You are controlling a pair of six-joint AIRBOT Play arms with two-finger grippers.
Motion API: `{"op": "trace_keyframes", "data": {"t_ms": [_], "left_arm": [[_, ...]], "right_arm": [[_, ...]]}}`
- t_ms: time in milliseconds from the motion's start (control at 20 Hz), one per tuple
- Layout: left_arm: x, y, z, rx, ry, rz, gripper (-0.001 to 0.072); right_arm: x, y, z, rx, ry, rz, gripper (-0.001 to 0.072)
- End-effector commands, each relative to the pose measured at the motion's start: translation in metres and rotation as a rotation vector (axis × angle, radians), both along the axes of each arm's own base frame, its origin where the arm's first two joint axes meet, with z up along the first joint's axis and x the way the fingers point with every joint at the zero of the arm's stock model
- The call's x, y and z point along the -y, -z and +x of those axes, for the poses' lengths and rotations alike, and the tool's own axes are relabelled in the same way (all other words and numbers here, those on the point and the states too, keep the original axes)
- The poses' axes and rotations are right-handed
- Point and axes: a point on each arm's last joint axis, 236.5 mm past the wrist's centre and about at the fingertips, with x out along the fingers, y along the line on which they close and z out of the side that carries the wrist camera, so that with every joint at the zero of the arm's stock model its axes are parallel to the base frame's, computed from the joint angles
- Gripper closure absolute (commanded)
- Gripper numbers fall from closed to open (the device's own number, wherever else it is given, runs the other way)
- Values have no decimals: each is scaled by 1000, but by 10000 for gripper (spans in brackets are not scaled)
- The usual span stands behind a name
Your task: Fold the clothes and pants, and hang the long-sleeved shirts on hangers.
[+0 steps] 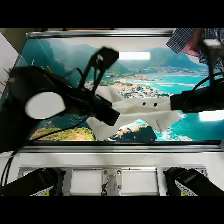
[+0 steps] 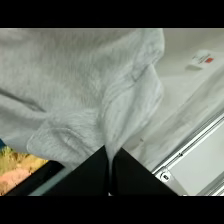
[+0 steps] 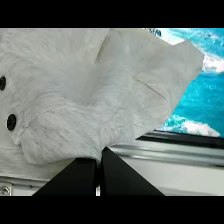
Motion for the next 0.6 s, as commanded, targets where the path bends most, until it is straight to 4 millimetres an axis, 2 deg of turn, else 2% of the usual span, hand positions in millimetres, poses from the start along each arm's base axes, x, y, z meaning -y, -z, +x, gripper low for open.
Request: {"op": "trace_keyframes", "data": {"t_ms": [0,100,200,400,450,500,550], "left_arm": [[-4,81,-22,-183,-32,79,696],[10,112,-33,-252,-42,25,696],[15,131,-41,-296,-51,-1,696],[22,143,-62,-371,-12,-28,689],[26,141,-63,-374,-1,-48,441],[35,132,-62,-366,-7,-103,35],[42,120,-58,-343,-9,-156,-13]], "right_arm": [[-14,55,-15,-131,-28,-44,693],[-29,81,-13,-151,-55,-34,693],[-32,98,-13,-190,-61,-53,692],[-35,103,-8,-194,-64,-56,692],[-35,103,-8,-194,-64,-56,692],[-35,103,-8,-195,-62,-56,692],[-35,103,-9,-195,-62,-56,691]]}}
